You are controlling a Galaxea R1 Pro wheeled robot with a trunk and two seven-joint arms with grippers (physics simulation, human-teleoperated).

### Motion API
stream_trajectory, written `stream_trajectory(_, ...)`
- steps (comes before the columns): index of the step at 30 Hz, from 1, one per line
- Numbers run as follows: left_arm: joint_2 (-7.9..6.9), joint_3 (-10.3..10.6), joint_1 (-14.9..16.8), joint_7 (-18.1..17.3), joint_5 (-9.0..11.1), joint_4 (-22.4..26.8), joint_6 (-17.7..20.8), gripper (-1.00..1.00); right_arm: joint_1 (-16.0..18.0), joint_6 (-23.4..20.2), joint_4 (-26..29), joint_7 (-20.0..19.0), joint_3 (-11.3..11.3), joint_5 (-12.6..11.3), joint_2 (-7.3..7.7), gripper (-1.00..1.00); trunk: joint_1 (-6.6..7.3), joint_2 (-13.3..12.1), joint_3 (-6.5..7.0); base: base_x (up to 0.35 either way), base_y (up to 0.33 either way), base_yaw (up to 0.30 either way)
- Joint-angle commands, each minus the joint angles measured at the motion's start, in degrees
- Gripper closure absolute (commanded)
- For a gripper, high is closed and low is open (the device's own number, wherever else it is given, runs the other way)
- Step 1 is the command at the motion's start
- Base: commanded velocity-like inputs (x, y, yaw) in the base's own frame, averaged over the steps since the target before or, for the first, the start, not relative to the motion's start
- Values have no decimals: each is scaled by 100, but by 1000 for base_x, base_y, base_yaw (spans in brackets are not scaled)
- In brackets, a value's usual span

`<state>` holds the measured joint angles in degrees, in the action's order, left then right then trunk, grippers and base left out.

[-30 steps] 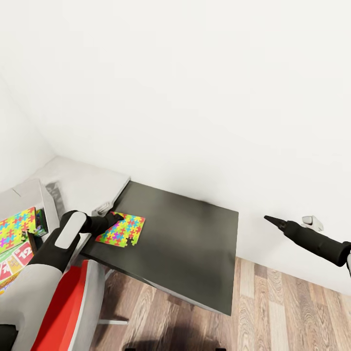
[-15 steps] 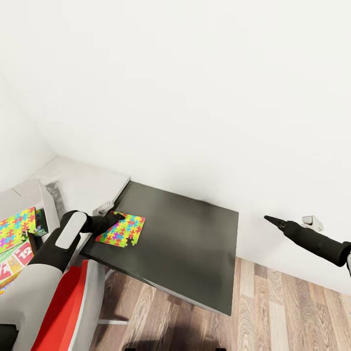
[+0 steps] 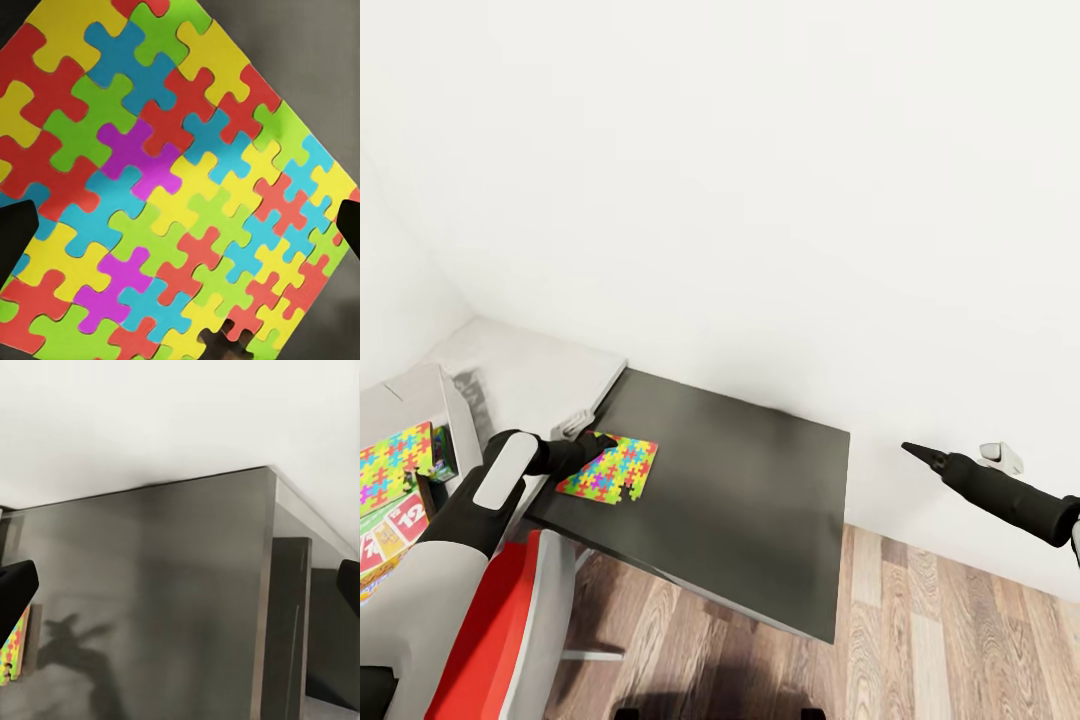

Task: Put all the toys in the child's room - the three board games (two on the bed and one on the table), the two jigsaw puzzles on the table, and the tennis ball on the table - inside the toy box on the table in the child's room.

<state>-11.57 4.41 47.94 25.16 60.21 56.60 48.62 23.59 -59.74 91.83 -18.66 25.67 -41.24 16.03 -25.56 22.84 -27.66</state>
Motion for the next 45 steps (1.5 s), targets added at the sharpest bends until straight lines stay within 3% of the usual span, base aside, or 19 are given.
stream_trajectory(1,-4,17,-1,51,165,-174,-28,-100,6,-26,2,-59,8,54,1,-100,-22,8,-14,0,0,0)
stream_trajectory(26,-3,37,-4,51,128,-231,-36,-100,5,-26,2,-59,6,54,-3,-100,-22,8,-38,0,0,-10)
stream_trajectory(45,2,51,-3,45,174,-280,-45,-100,5,-26,2,-59,8,54,-3,-100,-22,8,-38,0,0,-238)
